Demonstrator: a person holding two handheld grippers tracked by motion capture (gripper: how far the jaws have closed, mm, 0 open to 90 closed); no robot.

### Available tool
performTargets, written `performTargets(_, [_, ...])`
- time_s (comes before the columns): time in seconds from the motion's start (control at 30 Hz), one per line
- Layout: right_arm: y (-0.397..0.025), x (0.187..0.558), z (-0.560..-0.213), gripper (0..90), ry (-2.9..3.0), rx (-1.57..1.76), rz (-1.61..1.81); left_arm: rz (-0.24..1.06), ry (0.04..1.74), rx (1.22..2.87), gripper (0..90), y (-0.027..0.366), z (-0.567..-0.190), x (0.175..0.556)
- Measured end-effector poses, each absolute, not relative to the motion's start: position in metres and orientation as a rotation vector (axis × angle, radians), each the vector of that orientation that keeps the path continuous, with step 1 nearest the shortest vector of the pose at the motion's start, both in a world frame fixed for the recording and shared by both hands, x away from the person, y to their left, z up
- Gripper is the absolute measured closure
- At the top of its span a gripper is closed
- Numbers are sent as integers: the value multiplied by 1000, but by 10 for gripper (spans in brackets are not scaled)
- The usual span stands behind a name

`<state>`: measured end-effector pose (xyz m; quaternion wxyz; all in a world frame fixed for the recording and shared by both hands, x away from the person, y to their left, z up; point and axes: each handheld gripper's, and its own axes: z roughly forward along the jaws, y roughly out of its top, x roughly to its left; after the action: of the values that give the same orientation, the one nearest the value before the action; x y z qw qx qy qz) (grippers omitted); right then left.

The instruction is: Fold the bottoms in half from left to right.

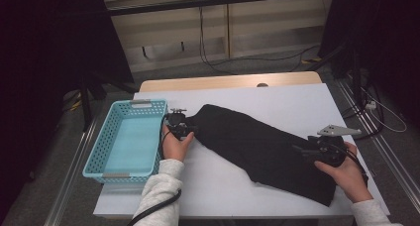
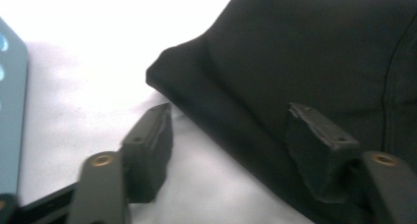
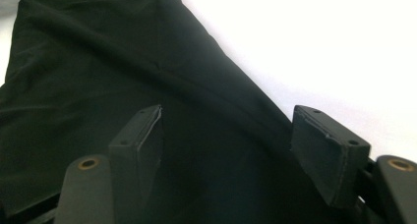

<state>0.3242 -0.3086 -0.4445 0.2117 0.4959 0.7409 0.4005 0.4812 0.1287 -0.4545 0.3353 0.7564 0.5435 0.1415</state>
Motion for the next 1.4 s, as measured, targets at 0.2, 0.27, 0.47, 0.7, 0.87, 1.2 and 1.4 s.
performTargets(0.2, [-305,325,-446,280,2068,1376,1114,335,1402,1981,626,127,-454,484])
performTargets(0.27, [-304,325,-446,269,2070,1375,1117,328,1393,1979,678,125,-455,485])
performTargets(0.47, [-300,324,-447,255,2080,1375,1125,299,1391,1986,818,121,-452,488])
performTargets(0.7, [-299,323,-447,209,2087,1353,1134,297,1395,1961,837,126,-435,491])
performTargets(0.87, [-297,323,-448,191,2093,1357,1139,325,1390,1944,838,132,-420,492])
performTargets(1.2, [-293,325,-448,180,2104,1351,1159,355,1397,1907,839,148,-402,492])
performTargets(1.4, [-289,329,-448,169,2117,1335,1169,350,1403,1880,839,158,-397,491])
